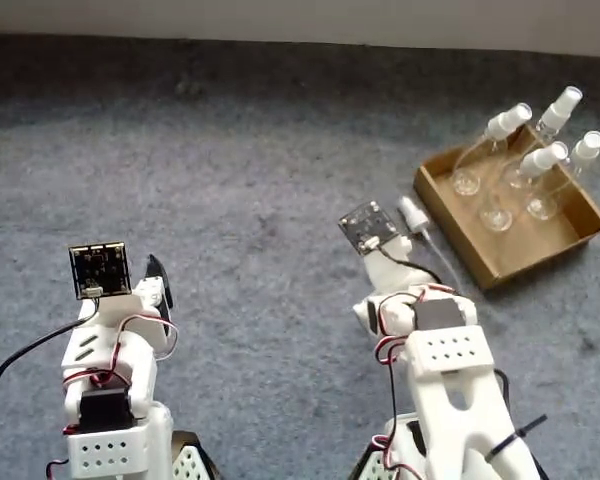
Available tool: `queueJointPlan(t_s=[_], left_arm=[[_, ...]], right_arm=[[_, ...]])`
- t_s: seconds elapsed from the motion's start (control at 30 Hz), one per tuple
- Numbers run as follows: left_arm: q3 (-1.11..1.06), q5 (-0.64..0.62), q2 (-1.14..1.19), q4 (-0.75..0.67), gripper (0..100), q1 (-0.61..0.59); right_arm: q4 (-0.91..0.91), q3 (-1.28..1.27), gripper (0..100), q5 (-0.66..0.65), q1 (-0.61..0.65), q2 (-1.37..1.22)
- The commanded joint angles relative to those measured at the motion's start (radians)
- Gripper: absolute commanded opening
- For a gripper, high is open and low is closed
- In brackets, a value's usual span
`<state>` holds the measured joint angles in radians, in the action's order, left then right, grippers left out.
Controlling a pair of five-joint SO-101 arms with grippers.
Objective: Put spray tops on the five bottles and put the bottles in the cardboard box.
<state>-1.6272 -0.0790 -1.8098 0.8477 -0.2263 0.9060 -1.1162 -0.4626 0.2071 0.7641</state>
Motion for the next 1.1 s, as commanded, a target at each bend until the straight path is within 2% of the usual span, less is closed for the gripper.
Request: queueJointPlan(t_s=[0.0,0.23,0.4,0.47,0.67,0.87,1.07], left_arm=[[0.027,0.006,-0.010,-0.015,7,0.019],[0.027,0.006,-0.010,-0.015,7,0.019],[0.027,0.006,-0.010,-0.015,7,0.019],[0.027,0.006,-0.010,-0.015,7,0.019],[0.027,0.006,-0.010,-0.017,7,0.019],[0.027,0.006,-0.010,-0.018,7,0.019],[0.027,0.006,-0.010,-0.018,7,0.019]], right_arm=[[-0.031,0.070,11.7,0.000,-0.012,-0.143],[-0.031,0.128,12.2,-0.009,-0.012,-0.318],[-0.027,0.130,26.9,-0.009,-0.013,-0.344],[-0.027,0.130,29.5,-0.009,-0.013,-0.344],[0.056,0.157,30.0,-0.084,-0.007,-0.341],[0.231,0.363,30.0,-0.066,-0.005,-0.351],[0.306,0.493,30.0,-0.066,0.036,-0.355]])
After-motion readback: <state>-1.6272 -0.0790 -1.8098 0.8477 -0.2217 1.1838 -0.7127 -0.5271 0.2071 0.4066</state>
